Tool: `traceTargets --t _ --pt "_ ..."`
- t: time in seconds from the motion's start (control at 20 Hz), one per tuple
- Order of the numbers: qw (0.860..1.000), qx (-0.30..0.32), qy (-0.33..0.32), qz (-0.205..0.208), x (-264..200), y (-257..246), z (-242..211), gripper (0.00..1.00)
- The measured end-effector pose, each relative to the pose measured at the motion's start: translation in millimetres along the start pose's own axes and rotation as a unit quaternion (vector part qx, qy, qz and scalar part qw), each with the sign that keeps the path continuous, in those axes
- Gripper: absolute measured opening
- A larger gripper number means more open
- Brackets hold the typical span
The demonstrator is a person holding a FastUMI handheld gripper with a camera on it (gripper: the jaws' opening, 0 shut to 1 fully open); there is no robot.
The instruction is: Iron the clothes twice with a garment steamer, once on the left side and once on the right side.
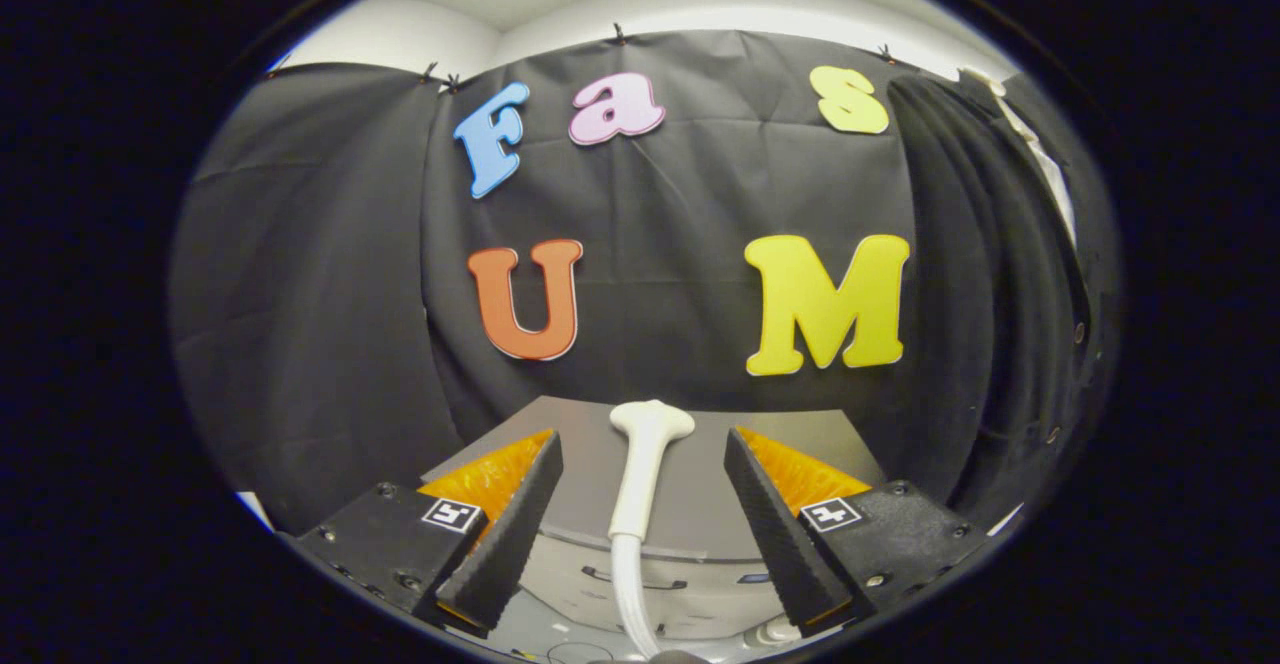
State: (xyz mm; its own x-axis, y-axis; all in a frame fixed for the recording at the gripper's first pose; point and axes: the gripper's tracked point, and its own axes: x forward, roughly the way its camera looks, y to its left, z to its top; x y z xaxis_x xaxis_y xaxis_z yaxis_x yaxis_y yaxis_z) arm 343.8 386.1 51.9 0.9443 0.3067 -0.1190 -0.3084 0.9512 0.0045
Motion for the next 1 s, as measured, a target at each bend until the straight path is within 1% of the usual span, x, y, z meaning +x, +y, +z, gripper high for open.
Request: traceTargets --t 0.3,0.5,0.65,0.85,0.9,0.95,1.0 --pt "0.999 -0.014 0.051 -0.013 62 7 -40 1.00" --pt "0.995 -0.013 0.094 -0.023 96 8 -72 1.00" --pt "0.992 0.003 0.124 -0.034 113 3 -93 1.00" --pt "0.987 0.011 0.154 -0.037 125 8 -110 0.89" --pt "0.988 0.009 0.147 -0.040 127 7 -109 0.86" --pt "0.988 0.009 0.152 -0.040 126 8 -112 0.85" --pt "0.988 0.006 0.151 -0.043 125 9 -111 0.78"
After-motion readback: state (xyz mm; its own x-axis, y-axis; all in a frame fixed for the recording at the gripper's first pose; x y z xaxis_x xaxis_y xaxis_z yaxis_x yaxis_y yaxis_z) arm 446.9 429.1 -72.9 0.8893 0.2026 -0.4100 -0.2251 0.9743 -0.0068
